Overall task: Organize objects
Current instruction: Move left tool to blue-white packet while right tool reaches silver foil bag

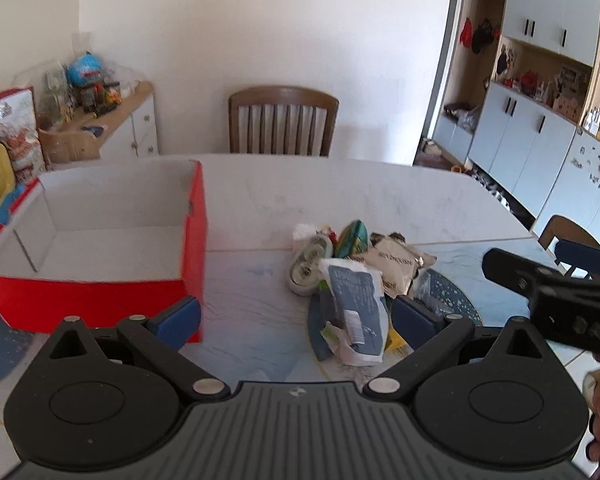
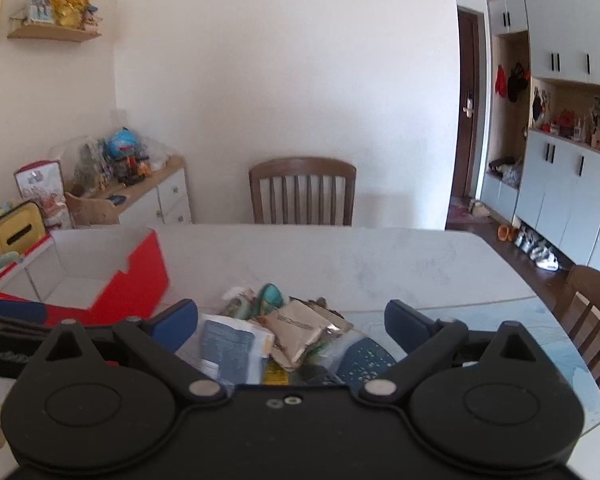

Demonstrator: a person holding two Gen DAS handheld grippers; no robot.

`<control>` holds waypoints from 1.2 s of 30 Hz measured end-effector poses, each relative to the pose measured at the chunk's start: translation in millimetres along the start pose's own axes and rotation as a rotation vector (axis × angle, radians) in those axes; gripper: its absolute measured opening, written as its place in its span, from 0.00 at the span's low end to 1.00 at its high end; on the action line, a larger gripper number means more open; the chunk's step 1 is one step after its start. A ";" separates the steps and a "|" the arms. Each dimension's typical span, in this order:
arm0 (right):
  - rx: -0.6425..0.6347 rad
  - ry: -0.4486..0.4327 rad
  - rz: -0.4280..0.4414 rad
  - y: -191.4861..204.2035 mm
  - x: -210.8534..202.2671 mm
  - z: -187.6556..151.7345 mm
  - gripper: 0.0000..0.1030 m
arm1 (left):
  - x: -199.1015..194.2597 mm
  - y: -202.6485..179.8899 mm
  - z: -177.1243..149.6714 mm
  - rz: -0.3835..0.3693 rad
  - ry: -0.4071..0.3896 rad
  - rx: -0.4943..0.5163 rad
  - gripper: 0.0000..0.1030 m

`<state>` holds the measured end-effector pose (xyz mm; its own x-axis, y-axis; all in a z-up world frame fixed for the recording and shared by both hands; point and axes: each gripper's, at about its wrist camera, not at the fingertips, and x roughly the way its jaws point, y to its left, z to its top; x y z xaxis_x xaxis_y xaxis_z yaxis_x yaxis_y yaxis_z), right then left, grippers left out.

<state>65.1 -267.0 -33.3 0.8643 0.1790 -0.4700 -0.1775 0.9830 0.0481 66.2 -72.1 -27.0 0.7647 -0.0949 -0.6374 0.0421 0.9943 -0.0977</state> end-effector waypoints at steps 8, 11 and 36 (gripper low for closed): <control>-0.077 0.112 0.018 -25.5 64.4 3.5 0.85 | 40.2 -35.8 -3.0 -0.021 0.029 0.099 0.99; -0.107 0.146 0.036 -27.8 85.3 2.8 0.80 | 57.6 -45.5 -4.1 -0.013 0.045 0.124 0.99; -0.121 0.364 0.202 -31.4 195.0 -5.2 0.78 | 146.7 -56.8 -7.9 -0.016 0.199 0.101 0.49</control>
<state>236.7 -263.2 -131.0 0.5880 0.3199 -0.7429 -0.3988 0.9137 0.0779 170.8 -142.9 -121.0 0.6216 -0.1083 -0.7758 0.1253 0.9914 -0.0380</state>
